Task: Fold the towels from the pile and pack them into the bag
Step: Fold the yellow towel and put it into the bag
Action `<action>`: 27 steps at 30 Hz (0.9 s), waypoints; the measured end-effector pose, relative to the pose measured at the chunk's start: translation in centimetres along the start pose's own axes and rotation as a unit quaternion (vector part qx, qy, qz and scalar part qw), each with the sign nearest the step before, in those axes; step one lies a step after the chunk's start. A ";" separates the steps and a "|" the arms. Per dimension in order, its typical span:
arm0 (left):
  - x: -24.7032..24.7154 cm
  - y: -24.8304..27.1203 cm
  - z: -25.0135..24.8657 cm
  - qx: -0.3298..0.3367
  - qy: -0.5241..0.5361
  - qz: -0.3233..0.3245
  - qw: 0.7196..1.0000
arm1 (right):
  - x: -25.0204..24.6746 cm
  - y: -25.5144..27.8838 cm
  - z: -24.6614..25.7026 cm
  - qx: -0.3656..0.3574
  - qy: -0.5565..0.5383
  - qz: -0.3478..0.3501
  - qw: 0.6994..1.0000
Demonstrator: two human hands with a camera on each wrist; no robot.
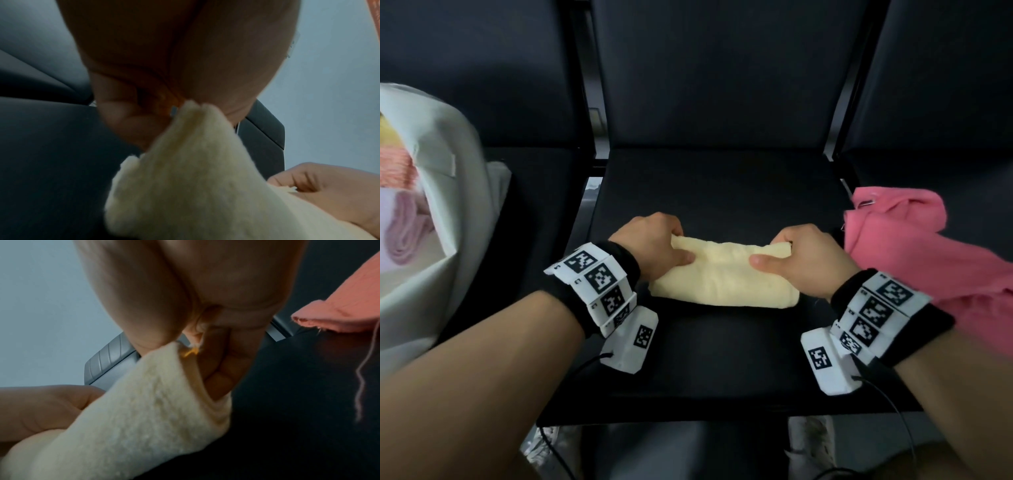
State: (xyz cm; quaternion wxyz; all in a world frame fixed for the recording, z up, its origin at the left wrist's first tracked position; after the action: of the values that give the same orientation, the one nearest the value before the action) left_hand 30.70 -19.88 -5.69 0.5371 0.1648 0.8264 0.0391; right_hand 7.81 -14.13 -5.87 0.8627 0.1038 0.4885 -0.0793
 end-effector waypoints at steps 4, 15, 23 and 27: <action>0.3 0.4 -0.1 -0.015 -0.038 0.005 0.999 | 0.0 0.7 0.3 0.009 0.031 -0.012 0.999; -0.6 3.3 -3.8 0.098 -0.105 -0.111 0.983 | -0.9 4.1 4.5 -0.134 0.068 -0.111 0.982; 1.9 4.7 -3.9 0.138 -0.180 -0.003 0.974 | 1.4 5.2 5.3 -0.163 0.164 0.040 0.972; 1.7 4.1 -3.6 0.125 -0.154 -0.032 0.980 | 1.6 4.9 4.9 -0.153 0.184 0.031 0.971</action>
State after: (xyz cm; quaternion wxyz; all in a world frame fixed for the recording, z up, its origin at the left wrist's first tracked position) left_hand 27.79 -15.04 -4.69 0.6339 0.2079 0.7372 -0.1073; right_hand 13.87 -10.67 -4.26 0.7659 -0.0018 0.6415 0.0432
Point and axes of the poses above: each hand's wrist, its own y-axis away from the middle knuckle, its own x-axis out of the palm, z = x × y, the point moved 5 cm from there along -y, towards the middle knuckle, and after that the axes turned 7 degrees about -z, right-handed, at the moved point
